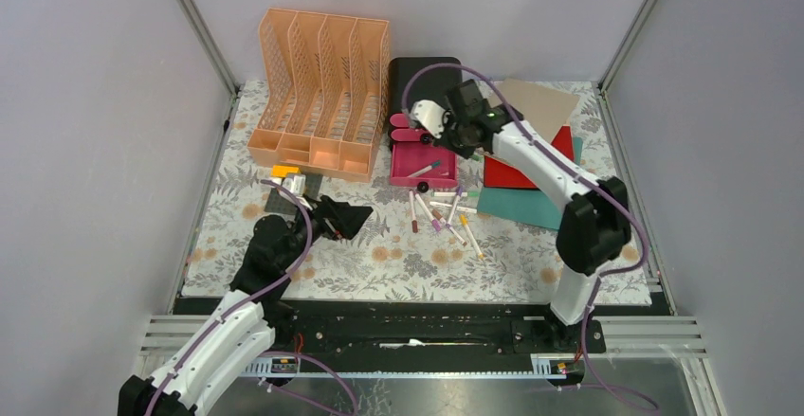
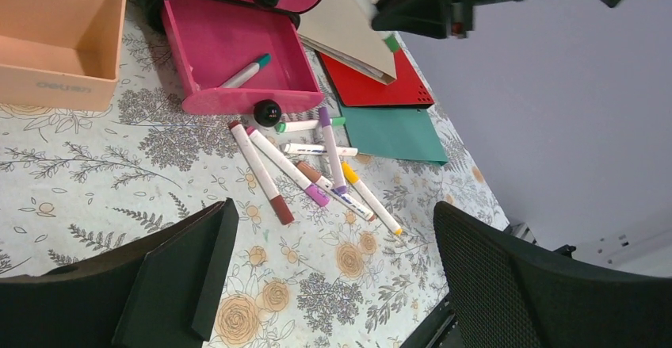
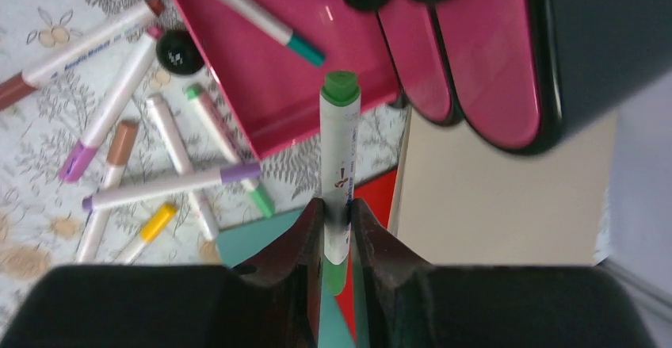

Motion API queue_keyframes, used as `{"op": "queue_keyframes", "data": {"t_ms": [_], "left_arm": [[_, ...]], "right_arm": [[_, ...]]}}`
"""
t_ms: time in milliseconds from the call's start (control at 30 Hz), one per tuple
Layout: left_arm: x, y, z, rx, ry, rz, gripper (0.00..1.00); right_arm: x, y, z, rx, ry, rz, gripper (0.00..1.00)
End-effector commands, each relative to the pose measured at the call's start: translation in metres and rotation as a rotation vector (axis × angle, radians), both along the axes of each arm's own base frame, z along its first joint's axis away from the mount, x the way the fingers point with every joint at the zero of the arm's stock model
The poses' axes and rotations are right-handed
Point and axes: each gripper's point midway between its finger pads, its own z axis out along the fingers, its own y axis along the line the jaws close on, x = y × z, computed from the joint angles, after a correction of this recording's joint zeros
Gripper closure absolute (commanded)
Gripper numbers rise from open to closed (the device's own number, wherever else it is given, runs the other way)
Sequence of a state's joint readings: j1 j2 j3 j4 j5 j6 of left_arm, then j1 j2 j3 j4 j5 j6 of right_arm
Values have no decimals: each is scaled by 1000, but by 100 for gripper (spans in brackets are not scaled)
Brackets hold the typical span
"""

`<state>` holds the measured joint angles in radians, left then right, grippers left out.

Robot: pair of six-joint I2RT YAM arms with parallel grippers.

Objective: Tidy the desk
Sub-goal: Place the stationery in the drawer.

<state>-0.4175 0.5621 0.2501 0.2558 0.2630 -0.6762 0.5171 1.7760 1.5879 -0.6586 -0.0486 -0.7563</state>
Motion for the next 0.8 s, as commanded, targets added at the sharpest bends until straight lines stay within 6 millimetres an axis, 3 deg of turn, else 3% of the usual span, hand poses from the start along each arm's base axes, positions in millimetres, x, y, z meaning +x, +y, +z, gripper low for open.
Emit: {"op": "queue_keyframes", "data": {"t_ms": [0, 200, 367, 433, 600, 767], "left_arm": [[-6, -3, 10, -32, -42, -30, 1], [-9, -2, 6, -36, -33, -34, 1], [-11, -2, 5, -32, -31, -37, 1], [-11, -2, 4, -30, -31, -37, 1], [-13, -2, 3, -31, -29, -44, 1], [-18, -8, 5, -55, -38, -86, 1]], "right_arm": [[18, 29, -6, -119, -79, 72, 100], [36, 64, -24, -230, -177, 139, 100], [50, 78, -44, -296, -216, 160, 99], [54, 82, -49, -309, -232, 164, 94], [65, 89, -53, -328, -281, 148, 68], [56, 95, -42, -274, -280, 128, 43]]}}
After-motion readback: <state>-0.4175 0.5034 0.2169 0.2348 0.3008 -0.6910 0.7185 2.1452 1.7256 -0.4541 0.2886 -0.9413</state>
